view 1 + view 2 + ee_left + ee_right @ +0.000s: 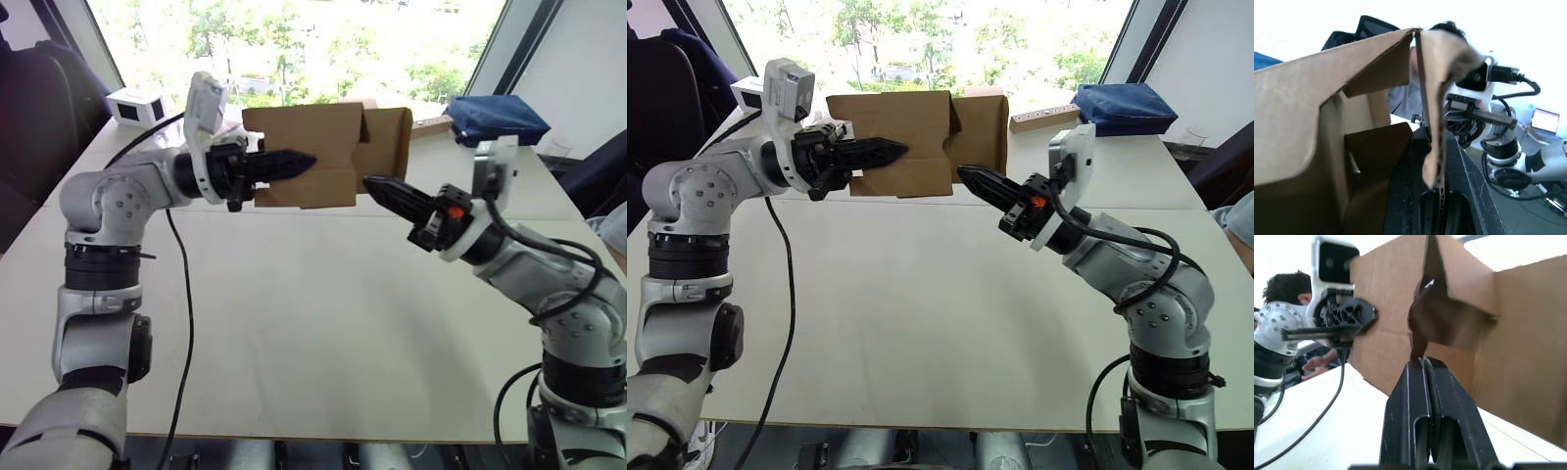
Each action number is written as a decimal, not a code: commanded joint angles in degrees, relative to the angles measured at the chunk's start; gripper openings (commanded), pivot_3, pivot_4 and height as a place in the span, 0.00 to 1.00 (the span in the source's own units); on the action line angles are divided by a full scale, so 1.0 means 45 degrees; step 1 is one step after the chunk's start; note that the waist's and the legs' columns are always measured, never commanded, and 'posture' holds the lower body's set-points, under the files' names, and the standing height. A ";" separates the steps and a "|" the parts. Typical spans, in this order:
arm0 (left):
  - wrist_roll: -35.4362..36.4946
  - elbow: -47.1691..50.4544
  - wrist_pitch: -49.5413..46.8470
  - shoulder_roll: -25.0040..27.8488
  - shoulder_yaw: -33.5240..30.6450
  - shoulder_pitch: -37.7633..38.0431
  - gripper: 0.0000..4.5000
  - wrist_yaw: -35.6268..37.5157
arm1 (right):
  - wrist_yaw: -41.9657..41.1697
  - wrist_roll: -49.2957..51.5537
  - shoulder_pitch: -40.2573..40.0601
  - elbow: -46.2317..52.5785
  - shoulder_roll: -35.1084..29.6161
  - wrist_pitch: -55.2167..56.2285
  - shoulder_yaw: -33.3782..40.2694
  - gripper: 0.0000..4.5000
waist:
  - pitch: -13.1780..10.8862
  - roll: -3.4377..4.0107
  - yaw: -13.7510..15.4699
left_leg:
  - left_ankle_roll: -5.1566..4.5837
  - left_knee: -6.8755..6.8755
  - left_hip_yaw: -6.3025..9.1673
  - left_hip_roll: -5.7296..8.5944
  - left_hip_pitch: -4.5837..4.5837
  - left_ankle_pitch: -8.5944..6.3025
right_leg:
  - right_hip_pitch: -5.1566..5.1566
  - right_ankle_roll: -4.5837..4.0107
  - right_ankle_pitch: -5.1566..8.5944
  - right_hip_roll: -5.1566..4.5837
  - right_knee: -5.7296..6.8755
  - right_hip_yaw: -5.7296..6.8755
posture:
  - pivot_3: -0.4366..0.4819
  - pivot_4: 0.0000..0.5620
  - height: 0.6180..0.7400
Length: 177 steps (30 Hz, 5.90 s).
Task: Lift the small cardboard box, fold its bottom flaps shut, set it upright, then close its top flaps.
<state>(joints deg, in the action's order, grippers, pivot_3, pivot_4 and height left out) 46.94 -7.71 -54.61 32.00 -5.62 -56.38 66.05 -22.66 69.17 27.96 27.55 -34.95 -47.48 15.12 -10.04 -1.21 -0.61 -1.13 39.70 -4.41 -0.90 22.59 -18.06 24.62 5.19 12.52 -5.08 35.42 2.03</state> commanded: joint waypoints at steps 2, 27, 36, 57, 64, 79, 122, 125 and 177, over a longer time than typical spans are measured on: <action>0.0512 0.0208 0.0047 0.0083 -0.0818 -0.0310 0.00 -0.0210 | 0.0583 0.1231 0.0951 -0.1871 0.0119 0.0877 0.2068 0.01 | -0.0002 -0.0004 -0.0012 | 0.0000 0.0000 -0.0001 0.0000 -0.0001 0.0000 | 0.0000 0.0000 0.0000 0.0000 0.0000 -0.0001 | 0.48 0.27 1.00; 0.1286 0.0503 -0.0320 -0.0002 -0.1067 -0.0318 0.00 -0.0699 | 0.0993 0.1089 0.1674 -0.2575 0.4248 0.1654 0.0685 0.01 | -0.0022 0.0032 -0.0034 | 0.0014 -0.0011 -0.0004 -0.0003 -0.0006 0.0007 | 0.0002 0.0010 -0.0007 -0.0002 0.0005 -0.0005 | 0.48 0.27 1.00; 0.1379 0.0444 -0.0299 -0.0146 -0.1053 -0.0357 0.00 -0.0639 | 0.1664 0.1683 0.1076 -0.1985 0.5382 0.1963 0.0059 0.06 | -0.0023 0.0033 -0.0046 | 0.0015 -0.0012 -0.0004 -0.0003 -0.0010 0.0008 | 0.0003 0.0009 -0.0007 0.0001 0.0011 -0.0005 | 0.48 0.27 1.00; 0.1567 0.0407 -0.0246 -0.0120 -0.1131 -0.0301 0.00 -0.0858 | 0.2492 0.2833 0.0393 -0.1145 0.6445 0.2711 -0.0305 0.49 | -0.0024 0.0035 -0.0043 | 0.0015 -0.0018 -0.0002 -0.0003 -0.0010 0.0008 | 0.0004 0.0009 -0.0007 0.0001 0.0009 -0.0005 | 0.48 0.27 1.00; 0.1577 0.0444 -0.0281 -0.0218 -0.1024 -0.0257 0.00 -0.0855 | 0.2648 0.2774 0.0254 -0.1032 0.6396 0.2870 -0.0446 0.49 | -0.0024 0.0035 -0.0051 | 0.0015 -0.0019 -0.0003 -0.0003 -0.0010 0.0008 | 0.0004 0.0009 -0.0007 0.0002 0.0007 -0.0005 | 0.48 0.27 1.00; 0.1515 0.0377 -0.0160 -0.0352 -0.1059 -0.0274 0.00 -0.0967 | 0.3029 0.1483 0.0462 -0.1318 0.7151 0.3850 -0.1186 0.49 | -0.0024 0.0036 -0.0056 | 0.0015 -0.0022 -0.0003 -0.0003 -0.0010 0.0008 | 0.0006 0.0009 -0.0007 0.0002 0.0006 -0.0006 | 0.48 0.27 1.00; 0.0945 0.0114 0.0498 -0.0970 -0.0732 -0.0027 0.00 -0.1511 | 0.2684 -0.1964 0.0660 -0.0333 0.8126 0.4182 -0.3301 0.49 | -0.0025 0.0038 -0.0076 | 0.0026 -0.0037 -0.0003 -0.0001 -0.0010 0.0014 | 0.0013 0.0008 -0.0006 0.0003 0.0003 -0.0005 | 0.48 0.27 1.00; 0.0976 0.0088 0.0415 -0.0770 -0.0781 -0.0062 0.00 -0.1330 | 0.2658 -0.1096 0.0216 0.0115 0.7482 0.3710 -0.2756 0.49 | -0.0025 0.0037 -0.0048 | 0.0026 -0.0041 -0.0002 -0.0001 -0.0010 0.0015 | 0.0012 0.0008 -0.0006 0.0002 -0.0003 -0.0005 | 0.48 0.27 1.00; -0.2839 0.2295 -0.0100 0.2305 0.4455 -0.0764 0.00 0.1256 | -0.0448 -0.1505 -0.4322 0.1285 -0.0746 0.1447 -0.0143 0.01 | -0.0030 0.0032 -0.0050 | -0.0005 -0.0072 -0.0017 0.0020 0.0008 -0.0003 | 0.0018 0.0006 -0.0004 -0.0008 -0.0065 -0.0015 | 0.48 0.27 1.00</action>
<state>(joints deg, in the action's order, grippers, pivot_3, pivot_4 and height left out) 37.01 -0.93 -55.73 39.71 10.84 -56.95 68.28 -21.62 62.87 8.64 29.56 -35.72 -40.86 12.02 -10.17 -1.06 -0.83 -1.15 39.35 -4.53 -0.82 22.58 -18.08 24.71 5.22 12.51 -5.10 35.14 1.92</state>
